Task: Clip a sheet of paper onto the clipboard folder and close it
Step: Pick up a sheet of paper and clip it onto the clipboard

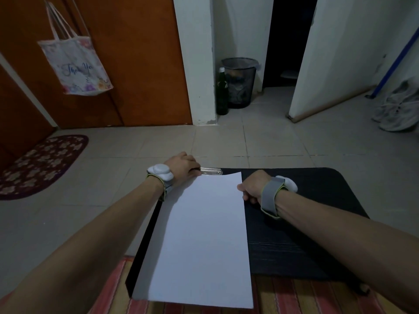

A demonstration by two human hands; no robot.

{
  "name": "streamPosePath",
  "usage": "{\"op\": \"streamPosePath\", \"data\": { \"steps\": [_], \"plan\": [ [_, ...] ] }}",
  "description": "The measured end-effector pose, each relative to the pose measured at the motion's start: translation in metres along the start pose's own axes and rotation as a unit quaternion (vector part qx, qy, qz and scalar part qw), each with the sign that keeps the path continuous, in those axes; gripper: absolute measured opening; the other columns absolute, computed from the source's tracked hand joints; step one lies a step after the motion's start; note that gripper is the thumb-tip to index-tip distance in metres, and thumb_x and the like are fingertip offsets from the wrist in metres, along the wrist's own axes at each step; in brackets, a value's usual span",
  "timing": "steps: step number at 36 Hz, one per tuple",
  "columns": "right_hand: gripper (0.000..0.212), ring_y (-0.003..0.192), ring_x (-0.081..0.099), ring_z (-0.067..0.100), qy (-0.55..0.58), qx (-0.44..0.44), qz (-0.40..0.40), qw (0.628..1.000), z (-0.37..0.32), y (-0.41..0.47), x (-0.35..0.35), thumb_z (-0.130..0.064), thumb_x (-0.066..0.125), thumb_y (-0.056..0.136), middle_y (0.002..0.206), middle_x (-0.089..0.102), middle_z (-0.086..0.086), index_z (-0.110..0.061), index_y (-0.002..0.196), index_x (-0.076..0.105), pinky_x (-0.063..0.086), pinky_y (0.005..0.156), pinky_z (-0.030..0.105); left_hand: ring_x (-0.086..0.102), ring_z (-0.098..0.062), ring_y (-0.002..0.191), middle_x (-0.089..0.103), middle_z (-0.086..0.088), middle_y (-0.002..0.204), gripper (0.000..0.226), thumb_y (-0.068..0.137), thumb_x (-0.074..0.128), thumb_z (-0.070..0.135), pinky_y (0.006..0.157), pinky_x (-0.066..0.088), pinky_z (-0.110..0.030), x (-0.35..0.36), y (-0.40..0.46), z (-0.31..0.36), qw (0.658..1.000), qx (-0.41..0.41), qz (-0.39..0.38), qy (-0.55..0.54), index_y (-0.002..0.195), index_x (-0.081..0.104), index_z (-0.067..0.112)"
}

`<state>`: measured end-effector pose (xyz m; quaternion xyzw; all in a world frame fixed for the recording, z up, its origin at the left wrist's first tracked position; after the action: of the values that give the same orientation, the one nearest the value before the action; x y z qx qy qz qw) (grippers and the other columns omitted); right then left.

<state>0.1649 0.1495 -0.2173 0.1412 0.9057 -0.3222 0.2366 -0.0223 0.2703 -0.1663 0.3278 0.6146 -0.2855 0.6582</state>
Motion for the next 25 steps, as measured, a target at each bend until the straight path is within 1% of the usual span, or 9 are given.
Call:
{"op": "streamPosePath", "data": {
  "steps": [3,6,10,14,17,18,19,22,25],
  "plan": [
    [0.030,0.028,0.039,0.017,0.003,0.001,-0.008,1.000,0.000,-0.002,0.001,-0.013,0.064,0.090,0.031,0.055,0.001,-0.003,0.062,0.056,0.034,0.043,0.023,0.054,-0.031,0.102,0.066,-0.009,0.112,0.031,0.095,0.051,0.036,0.082,0.045,-0.036,0.000,-0.002,0.004,1.000,0.023,-0.010,0.013,0.116,0.064,0.016],
    [0.029,0.028,0.038,0.017,0.015,-0.002,-0.006,1.000,-0.002,-0.004,0.000,-0.012,0.064,0.090,0.033,0.055,0.003,-0.002,0.064,0.055,0.034,0.042,0.023,0.054,-0.031,0.103,0.065,-0.012,0.112,0.032,0.098,0.044,0.032,0.085,0.047,-0.038,0.002,0.000,0.009,0.997,0.049,-0.040,0.046,0.115,0.063,0.013],
    [0.031,0.023,0.037,0.015,0.018,-0.002,-0.015,1.000,-0.008,-0.010,0.002,-0.009,0.062,0.091,0.033,0.054,0.004,-0.001,0.061,0.053,0.032,0.041,0.023,0.052,-0.029,0.110,0.063,-0.011,0.116,0.038,0.101,0.033,0.033,0.093,0.041,-0.039,0.004,0.007,0.015,0.987,0.061,-0.073,0.129,0.117,0.059,0.009],
    [0.032,0.021,0.036,0.013,0.017,0.008,-0.023,1.000,-0.012,-0.017,0.007,-0.008,0.060,0.092,0.032,0.054,0.004,0.000,0.062,0.053,0.031,0.040,0.022,0.051,-0.027,0.111,0.062,-0.009,0.117,0.040,0.102,0.029,0.033,0.093,0.040,-0.035,0.008,0.010,0.018,0.984,0.063,-0.082,0.143,0.118,0.057,0.009],
    [0.032,0.030,0.038,0.016,0.016,0.003,-0.025,1.000,-0.014,-0.019,0.012,-0.009,0.059,0.092,0.047,0.058,0.008,0.000,0.062,0.054,0.031,0.041,0.022,0.052,-0.027,0.110,0.063,-0.010,0.115,0.038,0.101,0.034,0.034,0.092,0.042,-0.037,0.008,0.013,0.014,0.988,0.062,-0.076,0.119,0.116,0.060,0.010],
    [0.031,0.031,0.038,0.016,0.020,0.002,-0.024,1.000,-0.015,-0.019,0.012,-0.009,0.059,0.092,0.049,0.058,0.009,0.000,0.063,0.054,0.032,0.042,0.022,0.053,-0.027,0.109,0.063,-0.011,0.113,0.037,0.100,0.037,0.035,0.091,0.043,-0.038,0.006,0.013,0.012,0.990,0.061,-0.073,0.101,0.114,0.062,0.011],
    [0.031,0.030,0.038,0.016,0.022,0.004,-0.025,0.999,-0.014,-0.019,0.012,-0.008,0.059,0.092,0.047,0.058,0.008,0.000,0.063,0.054,0.032,0.042,0.022,0.054,-0.028,0.108,0.064,-0.011,0.112,0.036,0.099,0.040,0.036,0.089,0.045,-0.038,0.005,0.014,0.011,0.993,0.060,-0.069,0.077,0.112,0.064,0.012],
    [0.029,0.025,0.037,0.015,0.027,0.010,-0.032,0.999,-0.014,-0.018,0.013,-0.008,0.059,0.093,0.030,0.053,0.003,-0.001,0.065,0.052,0.030,0.040,0.022,0.055,-0.031,0.101,0.065,-0.013,0.106,0.033,0.093,0.054,0.040,0.082,0.048,-0.038,0.002,0.015,0.009,0.998,0.050,-0.036,-0.003,0.106,0.068,0.014],
    [0.028,0.027,0.038,0.016,0.039,0.004,-0.027,0.999,-0.013,-0.015,0.010,-0.008,0.062,0.092,0.028,0.051,0.001,-0.002,0.066,0.052,0.030,0.039,0.023,0.055,-0.029,0.097,0.067,-0.009,0.100,0.029,0.086,0.062,0.045,0.075,0.044,-0.031,0.000,0.019,0.010,0.999,0.031,0.004,-0.035,0.099,0.072,0.021]
  ]
}}
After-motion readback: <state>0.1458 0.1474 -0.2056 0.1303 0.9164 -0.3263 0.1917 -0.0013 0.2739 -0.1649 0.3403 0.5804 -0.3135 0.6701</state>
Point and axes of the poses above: each hand's wrist, its own y-axis towards the middle knuckle, its own x-axis out of the palm, z = x × y, the point moved 8 cm from there along y, towards the middle knuckle
